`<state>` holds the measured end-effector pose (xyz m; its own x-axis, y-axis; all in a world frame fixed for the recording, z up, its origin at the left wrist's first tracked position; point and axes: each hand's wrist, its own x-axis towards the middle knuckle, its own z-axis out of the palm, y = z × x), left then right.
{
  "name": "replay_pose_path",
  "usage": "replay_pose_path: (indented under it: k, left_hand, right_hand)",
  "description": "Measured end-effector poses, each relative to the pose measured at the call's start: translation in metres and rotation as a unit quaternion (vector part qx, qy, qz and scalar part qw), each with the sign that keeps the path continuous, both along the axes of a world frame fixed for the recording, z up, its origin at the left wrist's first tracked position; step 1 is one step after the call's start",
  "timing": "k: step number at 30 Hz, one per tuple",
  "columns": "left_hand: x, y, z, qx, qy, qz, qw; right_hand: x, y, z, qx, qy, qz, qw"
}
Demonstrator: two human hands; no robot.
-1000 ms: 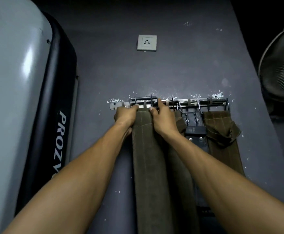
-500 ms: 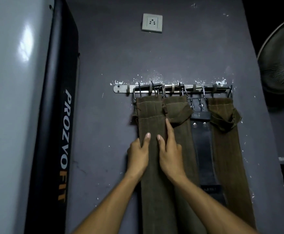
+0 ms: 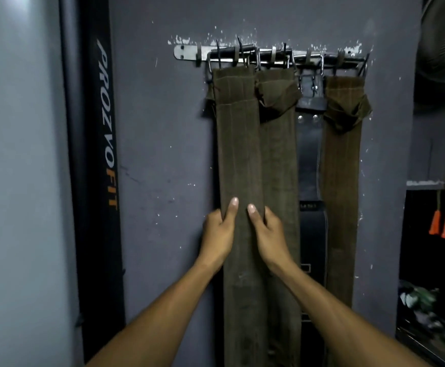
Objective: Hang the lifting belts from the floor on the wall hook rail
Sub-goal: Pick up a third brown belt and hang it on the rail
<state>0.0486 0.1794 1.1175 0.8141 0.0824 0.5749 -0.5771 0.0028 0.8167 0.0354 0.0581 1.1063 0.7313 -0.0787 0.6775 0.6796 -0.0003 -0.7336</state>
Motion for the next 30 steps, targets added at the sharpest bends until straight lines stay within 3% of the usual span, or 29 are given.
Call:
replay_pose_path:
  k: [5, 8, 12, 15, 20, 26, 30]
  left_hand:
    - [-0.005, -0.010, -0.037, -0.083, 0.072, -0.028, 0.993]
    - [-0.014, -0.006, -0.041, -0.102, 0.054, -0.071, 0.991]
    - [-0.040, -0.002, -0.122, -0.052, 0.082, -0.082, 0.992]
    - [-0.059, -0.005, -0.184, -0.070, 0.122, -0.061, 0.988]
    - [-0.073, -0.010, -0.192, -0.073, 0.138, -0.038, 0.987]
    - [-0.129, -0.001, -0.280, 0.002, 0.189, -0.056, 0.980]
    - [-0.157, -0.003, -0.288, 0.028, 0.234, -0.037, 0.971]
  right_hand:
    - [-0.011, 0.008, -0.030, 0.043, 0.041, -0.085, 0.995]
    - [-0.024, 0.009, -0.028, 0.066, 0.038, -0.051, 0.996]
    - [-0.049, 0.002, -0.078, 0.047, 0.104, 0.016, 0.993]
    - [-0.063, 0.000, -0.132, 0.019, 0.144, -0.010, 0.989]
    - [-0.073, 0.000, -0.143, 0.037, 0.148, -0.022, 0.988]
    - [-0.120, -0.007, -0.221, 0.004, 0.182, 0.028, 0.983]
    - [-0.139, -0.016, -0.234, 0.004, 0.209, 0.029, 0.978]
